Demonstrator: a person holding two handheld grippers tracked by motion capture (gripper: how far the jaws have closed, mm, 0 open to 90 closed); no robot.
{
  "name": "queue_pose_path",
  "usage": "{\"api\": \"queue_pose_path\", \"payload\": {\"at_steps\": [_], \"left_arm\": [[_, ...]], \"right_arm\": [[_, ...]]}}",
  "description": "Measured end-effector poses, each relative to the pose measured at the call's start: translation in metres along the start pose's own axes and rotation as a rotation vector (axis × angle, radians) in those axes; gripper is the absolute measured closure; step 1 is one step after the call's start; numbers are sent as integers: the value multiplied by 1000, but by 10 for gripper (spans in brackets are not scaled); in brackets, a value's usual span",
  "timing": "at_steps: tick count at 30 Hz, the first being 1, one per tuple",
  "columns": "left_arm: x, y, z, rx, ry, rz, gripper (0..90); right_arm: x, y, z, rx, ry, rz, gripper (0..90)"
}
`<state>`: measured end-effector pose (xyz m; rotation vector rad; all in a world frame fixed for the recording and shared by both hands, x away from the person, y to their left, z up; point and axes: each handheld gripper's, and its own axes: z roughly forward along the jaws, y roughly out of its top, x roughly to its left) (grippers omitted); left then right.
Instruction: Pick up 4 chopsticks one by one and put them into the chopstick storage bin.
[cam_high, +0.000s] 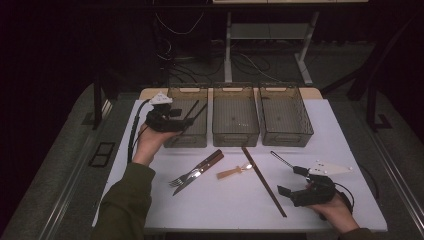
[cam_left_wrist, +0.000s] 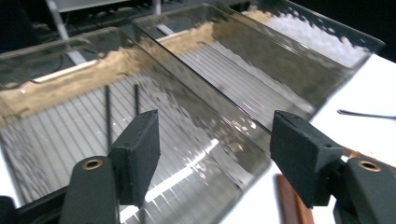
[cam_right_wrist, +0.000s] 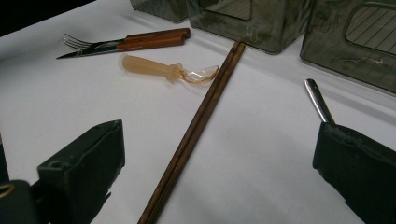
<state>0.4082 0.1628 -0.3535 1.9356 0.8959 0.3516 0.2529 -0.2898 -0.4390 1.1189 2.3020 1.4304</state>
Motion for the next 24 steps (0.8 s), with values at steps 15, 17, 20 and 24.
{"api": "queue_pose_path", "payload": {"at_steps": [15,17,20,24], "left_arm": [[-40,-46,-15,35,-63,63,207],[-43,-54,-17,42,-68,70,189],[-47,-66,-21,52,-74,76,158],[-54,-81,-28,44,-81,85,125]], "right_arm": [[-2,0,-1,1,-6,5,25],[-2,0,-2,-2,-6,5,25],[-2,0,-2,-5,-6,1,25],[-1,0,-2,-2,-1,-1,25]]}}
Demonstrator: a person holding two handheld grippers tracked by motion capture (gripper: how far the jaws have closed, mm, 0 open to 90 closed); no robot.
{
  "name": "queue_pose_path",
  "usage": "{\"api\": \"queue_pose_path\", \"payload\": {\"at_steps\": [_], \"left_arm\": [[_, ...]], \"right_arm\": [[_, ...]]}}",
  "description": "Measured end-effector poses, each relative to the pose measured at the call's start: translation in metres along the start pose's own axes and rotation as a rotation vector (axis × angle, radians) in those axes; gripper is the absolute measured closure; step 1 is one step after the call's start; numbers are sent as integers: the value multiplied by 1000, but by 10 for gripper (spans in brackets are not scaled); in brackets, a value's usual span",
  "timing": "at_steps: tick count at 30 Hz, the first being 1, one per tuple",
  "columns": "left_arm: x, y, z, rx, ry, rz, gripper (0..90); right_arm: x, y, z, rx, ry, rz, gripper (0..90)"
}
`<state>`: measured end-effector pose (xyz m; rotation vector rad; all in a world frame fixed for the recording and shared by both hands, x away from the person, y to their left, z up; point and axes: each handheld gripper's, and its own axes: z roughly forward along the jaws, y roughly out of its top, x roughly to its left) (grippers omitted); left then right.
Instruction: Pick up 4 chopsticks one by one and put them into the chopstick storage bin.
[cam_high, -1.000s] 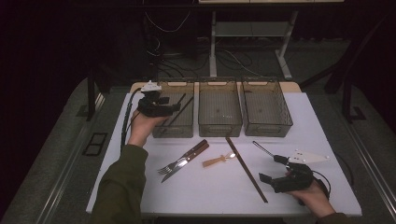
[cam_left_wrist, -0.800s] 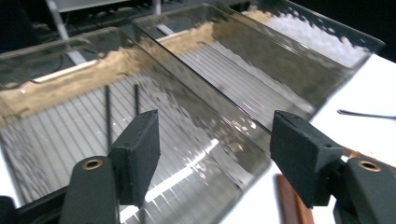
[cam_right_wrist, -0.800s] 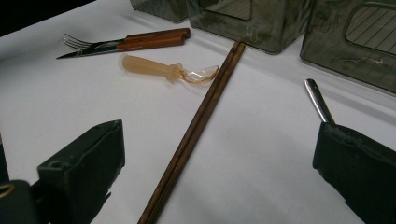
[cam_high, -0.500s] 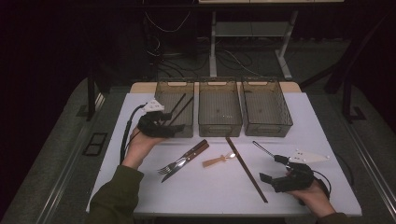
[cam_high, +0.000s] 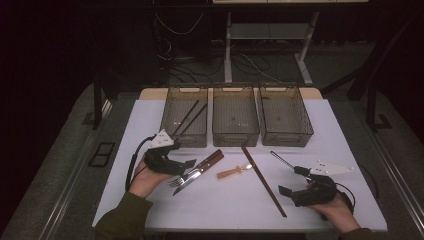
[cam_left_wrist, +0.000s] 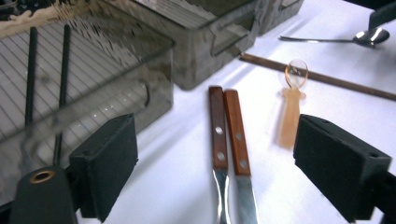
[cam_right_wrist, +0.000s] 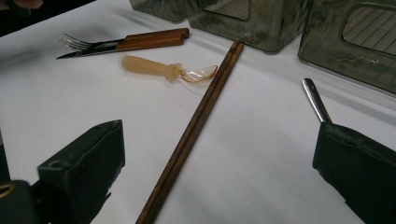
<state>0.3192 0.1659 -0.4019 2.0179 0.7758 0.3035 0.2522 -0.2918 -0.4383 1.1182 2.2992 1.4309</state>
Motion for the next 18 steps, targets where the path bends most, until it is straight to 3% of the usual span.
{"api": "queue_pose_path", "payload": {"at_steps": [8,9,18], "left_arm": [[-18,-21,-3,-16,-31,22,2],[-20,-23,-2,-13,-39,20,0],[-37,-37,-6,5,-51,39,0]], "right_arm": [[1,0,0,7,1,6,30],[1,1,-1,14,7,5,65],[7,4,-2,57,-3,5,75]]}}
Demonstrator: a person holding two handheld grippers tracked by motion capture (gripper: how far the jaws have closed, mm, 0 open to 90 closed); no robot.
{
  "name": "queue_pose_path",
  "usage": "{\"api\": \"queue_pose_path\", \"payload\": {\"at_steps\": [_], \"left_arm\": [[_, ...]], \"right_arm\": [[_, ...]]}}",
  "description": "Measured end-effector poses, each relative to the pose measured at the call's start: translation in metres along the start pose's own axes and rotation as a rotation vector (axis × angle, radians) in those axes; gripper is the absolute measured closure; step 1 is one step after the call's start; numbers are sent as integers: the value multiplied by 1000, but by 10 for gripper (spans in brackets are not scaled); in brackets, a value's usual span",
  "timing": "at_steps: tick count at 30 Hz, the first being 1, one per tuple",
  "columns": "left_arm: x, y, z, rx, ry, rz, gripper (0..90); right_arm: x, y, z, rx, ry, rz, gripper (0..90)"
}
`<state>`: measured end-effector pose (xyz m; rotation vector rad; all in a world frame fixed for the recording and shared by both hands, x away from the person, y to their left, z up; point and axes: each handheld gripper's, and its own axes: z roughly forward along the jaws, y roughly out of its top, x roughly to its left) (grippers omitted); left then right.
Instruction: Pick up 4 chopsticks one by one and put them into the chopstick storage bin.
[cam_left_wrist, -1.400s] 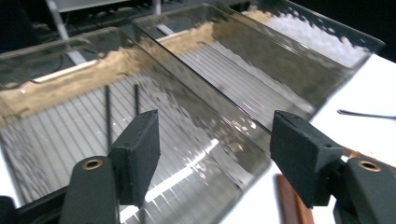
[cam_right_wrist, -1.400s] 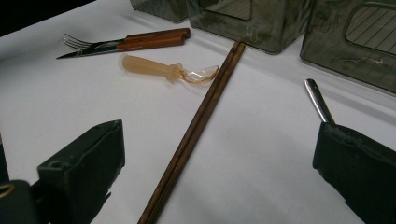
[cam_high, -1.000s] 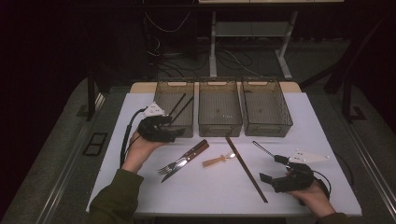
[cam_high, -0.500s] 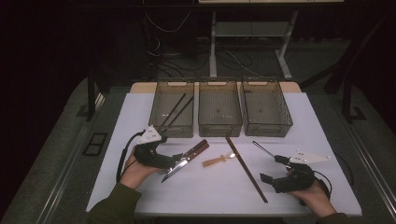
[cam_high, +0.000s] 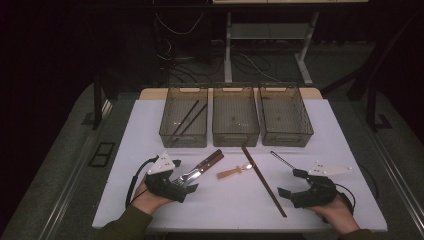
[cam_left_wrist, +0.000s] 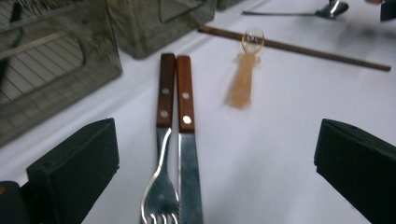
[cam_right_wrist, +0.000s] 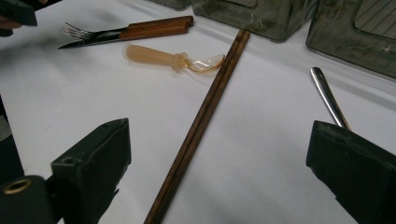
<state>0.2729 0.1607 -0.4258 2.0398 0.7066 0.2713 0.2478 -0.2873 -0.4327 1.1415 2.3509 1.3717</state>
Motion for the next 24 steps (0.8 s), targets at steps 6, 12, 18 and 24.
{"api": "queue_pose_path", "payload": {"at_steps": [6,12,18,24], "left_arm": [[1,-5,3,17,-14,7,0],[1,-5,3,6,-13,9,0],[0,-4,3,8,-12,11,0],[-2,-3,2,3,-8,26,0]], "right_arm": [[8,4,1,37,-18,12,226],[16,8,10,79,-18,9,360],[24,17,20,99,-20,-18,497],[25,21,38,162,-47,-30,612]]}}
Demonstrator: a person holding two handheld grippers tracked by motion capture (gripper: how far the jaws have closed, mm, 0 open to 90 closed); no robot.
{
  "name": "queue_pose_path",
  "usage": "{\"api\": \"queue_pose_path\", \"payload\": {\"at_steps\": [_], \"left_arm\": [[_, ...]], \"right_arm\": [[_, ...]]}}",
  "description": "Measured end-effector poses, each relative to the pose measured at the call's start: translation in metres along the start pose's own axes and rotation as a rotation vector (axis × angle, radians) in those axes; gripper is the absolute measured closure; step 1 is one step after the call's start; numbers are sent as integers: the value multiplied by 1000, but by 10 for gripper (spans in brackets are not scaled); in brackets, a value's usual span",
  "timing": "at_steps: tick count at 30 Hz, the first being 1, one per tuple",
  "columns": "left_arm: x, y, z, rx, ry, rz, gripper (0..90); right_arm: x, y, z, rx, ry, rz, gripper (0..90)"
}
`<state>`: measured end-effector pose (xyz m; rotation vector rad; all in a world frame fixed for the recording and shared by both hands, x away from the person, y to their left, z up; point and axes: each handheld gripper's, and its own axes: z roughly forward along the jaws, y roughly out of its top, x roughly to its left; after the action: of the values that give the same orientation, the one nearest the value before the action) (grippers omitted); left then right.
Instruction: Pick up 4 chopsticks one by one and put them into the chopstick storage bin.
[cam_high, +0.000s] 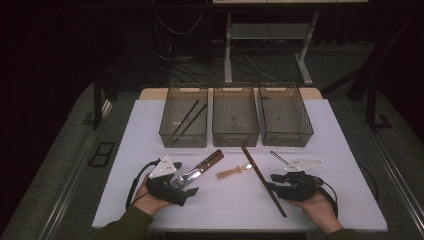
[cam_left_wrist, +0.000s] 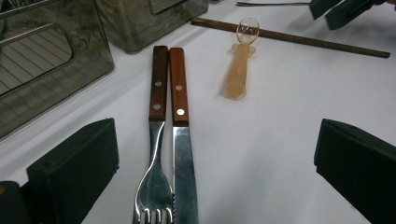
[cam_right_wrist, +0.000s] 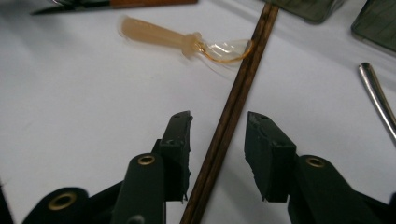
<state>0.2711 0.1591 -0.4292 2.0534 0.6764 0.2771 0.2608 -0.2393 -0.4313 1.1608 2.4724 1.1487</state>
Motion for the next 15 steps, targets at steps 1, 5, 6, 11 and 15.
{"api": "queue_pose_path", "payload": {"at_steps": [1,5,6,11,15], "left_arm": [[0,0,0,2,-1,2,0],[1,0,1,1,-1,6,0],[1,0,1,2,-1,7,0],[1,0,0,5,0,9,0],[1,0,0,1,1,9,0]], "right_arm": [[0,1,3,13,-6,1,621],[0,4,13,41,-32,-16,670],[0,4,15,49,-35,-20,679],[0,4,20,60,-48,-24,710],[1,3,22,72,-51,-30,717]]}}
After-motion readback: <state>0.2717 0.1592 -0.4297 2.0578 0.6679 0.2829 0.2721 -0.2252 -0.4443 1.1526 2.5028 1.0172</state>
